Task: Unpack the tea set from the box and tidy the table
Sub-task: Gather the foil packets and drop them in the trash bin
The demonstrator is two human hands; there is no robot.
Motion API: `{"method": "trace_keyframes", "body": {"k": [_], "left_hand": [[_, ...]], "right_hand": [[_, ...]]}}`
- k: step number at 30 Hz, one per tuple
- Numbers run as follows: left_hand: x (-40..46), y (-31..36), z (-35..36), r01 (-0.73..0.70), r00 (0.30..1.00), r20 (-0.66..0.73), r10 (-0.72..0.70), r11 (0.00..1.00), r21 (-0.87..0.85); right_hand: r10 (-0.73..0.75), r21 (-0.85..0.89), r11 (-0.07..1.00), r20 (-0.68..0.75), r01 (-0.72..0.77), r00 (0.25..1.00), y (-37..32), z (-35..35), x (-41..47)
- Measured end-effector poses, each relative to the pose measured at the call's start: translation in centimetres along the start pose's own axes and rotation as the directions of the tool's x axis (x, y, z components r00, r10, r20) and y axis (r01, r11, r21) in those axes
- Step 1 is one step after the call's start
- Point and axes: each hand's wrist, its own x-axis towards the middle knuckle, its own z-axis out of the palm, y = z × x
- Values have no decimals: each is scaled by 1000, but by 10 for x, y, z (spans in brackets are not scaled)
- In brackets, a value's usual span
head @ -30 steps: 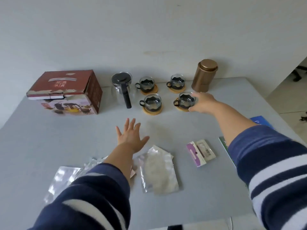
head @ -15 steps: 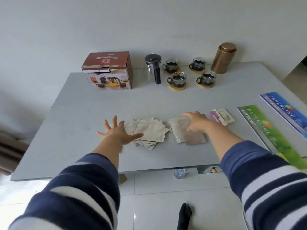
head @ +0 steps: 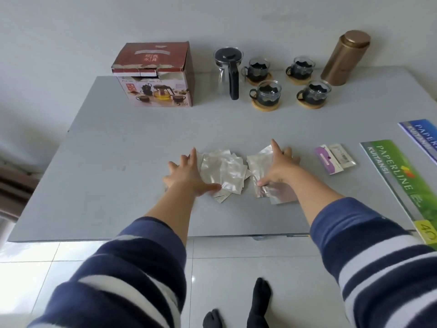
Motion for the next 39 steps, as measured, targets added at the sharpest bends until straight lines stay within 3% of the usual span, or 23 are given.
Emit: {"method": "trace_keyframes", "body": {"k": [5, 14, 18, 22, 25, 28, 31, 35, 39], "left_hand": [[6, 18, 0, -17, 1000, -1, 17, 973, -231], [-4, 21, -2, 127, 991, 67, -120, 985, -114], [-4, 17, -2, 60, 998, 10, -59, 961, -272], [-8, 11, 6, 19, 1000, 3, -21, 813, -581], [-15, 9, 17, 62, 998, 34, -56, 633, -772], [-23, 8, 19, 135, 991, 116, -73, 394, -909], [-29, 11, 13, 128, 992, 123, -37, 255, -958], [-43, 39, 0, 96, 988, 113, 109, 155, -983], [-65, 95, -4, 96, 947, 143, 286, 173, -980]], "right_hand": [[-10, 176, 984, -9, 11, 1000, -6, 9, -4], [-29, 334, 942, -2, 28, 1000, -10, 19, -20], [-120, 383, 916, -29, 122, 992, -10, 25, -24], [-137, 591, 795, -40, 135, 990, -7, 28, -28], [5, 794, 607, -41, 30, 999, -1, 26, -35], [151, 857, 511, -19, -61, 988, 13, 25, -39], [219, 879, 473, -50, -61, 974, 25, 16, -51], [296, 914, 403, -176, 44, 939, 51, -5, -77], [420, 935, 347, -221, 69, 880, 105, -23, -113]]}}
